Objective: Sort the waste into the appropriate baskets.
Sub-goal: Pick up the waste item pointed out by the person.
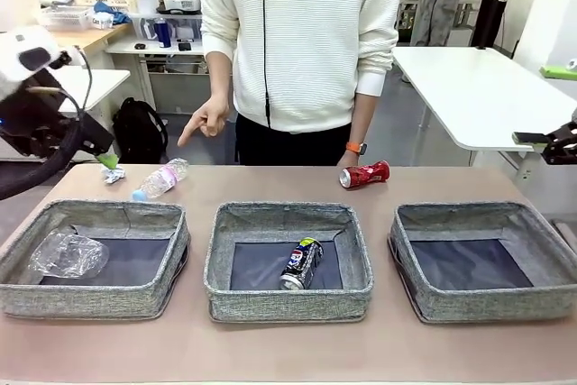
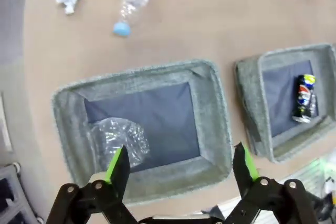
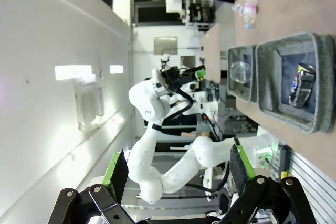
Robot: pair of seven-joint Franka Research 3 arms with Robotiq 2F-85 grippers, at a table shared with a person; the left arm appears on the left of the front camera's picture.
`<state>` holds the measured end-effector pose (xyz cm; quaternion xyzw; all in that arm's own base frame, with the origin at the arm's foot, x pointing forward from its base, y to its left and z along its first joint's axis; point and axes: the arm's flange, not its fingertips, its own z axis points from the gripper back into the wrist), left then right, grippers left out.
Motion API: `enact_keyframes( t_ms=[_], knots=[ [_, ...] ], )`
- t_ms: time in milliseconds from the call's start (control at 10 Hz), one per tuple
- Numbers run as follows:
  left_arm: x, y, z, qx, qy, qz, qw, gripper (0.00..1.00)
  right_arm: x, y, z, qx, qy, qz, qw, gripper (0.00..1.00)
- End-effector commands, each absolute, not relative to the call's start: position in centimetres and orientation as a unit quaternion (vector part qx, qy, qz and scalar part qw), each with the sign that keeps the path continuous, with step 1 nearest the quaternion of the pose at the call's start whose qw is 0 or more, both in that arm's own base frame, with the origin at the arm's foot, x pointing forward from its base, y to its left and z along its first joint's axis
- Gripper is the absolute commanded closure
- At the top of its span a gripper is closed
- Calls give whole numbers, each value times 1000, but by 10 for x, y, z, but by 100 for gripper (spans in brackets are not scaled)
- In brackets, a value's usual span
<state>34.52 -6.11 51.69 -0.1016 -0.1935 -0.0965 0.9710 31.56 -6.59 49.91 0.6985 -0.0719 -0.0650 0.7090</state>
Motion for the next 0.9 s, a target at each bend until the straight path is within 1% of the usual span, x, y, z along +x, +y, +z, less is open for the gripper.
enact_keyframes(
  t_ms=[0, 100, 200, 300, 400, 500, 700, 800],
  knots=[
    [329, -47, 524, -178, -153, -84, 968, 0, 317, -65, 501, 704, -76, -67, 703, 0],
    [329, -47, 524, -178, -153, -84, 968, 0, 317, -65, 501, 704, -76, -67, 703, 0],
    [342, -58, 517, -129, -181, -95, 970, 0, 317, -65, 501, 704, -76, -67, 703, 0],
    [385, -56, 506, -106, -176, -84, 975, 0, 317, -65, 501, 704, -76, -67, 703, 0],
    [428, -61, 499, -118, -186, -140, 965, 0, 317, -65, 501, 704, -76, -67, 703, 0],
    [460, -68, 491, -117, -199, -161, 960, 0, 317, -65, 501, 704, -76, -67, 703, 0],
    [504, -68, 464, -119, -185, -205, 954, 0, 317, -65, 501, 704, -76, -67, 703, 0],
    [512, -68, 448, -88, -188, -218, 954, 0, 317, -65, 501, 704, -76, -67, 703, 0]
  ],
)
